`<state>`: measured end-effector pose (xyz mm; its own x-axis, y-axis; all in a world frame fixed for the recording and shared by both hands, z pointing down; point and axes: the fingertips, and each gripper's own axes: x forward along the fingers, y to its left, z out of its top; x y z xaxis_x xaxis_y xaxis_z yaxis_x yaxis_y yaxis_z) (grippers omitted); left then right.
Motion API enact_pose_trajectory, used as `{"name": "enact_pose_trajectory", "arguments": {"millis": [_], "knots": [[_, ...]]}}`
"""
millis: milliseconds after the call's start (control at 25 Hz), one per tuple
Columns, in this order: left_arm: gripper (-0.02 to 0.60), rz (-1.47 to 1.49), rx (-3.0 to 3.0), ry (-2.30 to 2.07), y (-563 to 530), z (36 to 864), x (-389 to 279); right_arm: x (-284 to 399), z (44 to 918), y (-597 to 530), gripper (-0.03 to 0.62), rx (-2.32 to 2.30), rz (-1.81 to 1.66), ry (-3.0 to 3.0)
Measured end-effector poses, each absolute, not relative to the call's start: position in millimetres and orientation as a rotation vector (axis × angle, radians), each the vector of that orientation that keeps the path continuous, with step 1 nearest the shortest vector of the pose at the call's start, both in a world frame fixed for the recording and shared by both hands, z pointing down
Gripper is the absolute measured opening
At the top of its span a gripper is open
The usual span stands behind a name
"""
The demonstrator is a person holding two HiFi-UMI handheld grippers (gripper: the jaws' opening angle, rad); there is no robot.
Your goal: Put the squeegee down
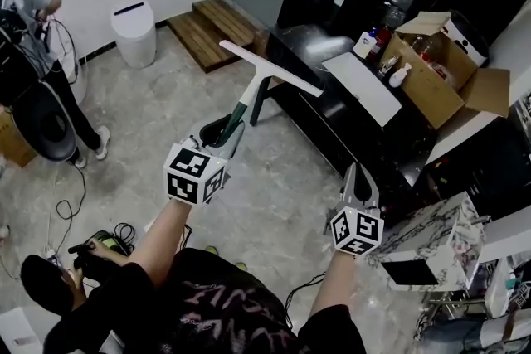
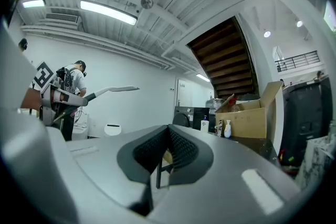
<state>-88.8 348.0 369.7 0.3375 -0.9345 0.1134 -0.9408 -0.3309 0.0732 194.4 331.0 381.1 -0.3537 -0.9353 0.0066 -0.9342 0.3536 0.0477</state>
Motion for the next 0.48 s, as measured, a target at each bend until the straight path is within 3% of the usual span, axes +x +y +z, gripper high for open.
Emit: {"name": "enact_pose_trajectory", "arguments": {"millis": [480], "knots": [[0.098, 0.068, 2.458, -1.718, 338.0, 376.9, -111.8, 178.6, 382.3, 325.3, 0.002, 1.81, -0.041, -2.557]]}}
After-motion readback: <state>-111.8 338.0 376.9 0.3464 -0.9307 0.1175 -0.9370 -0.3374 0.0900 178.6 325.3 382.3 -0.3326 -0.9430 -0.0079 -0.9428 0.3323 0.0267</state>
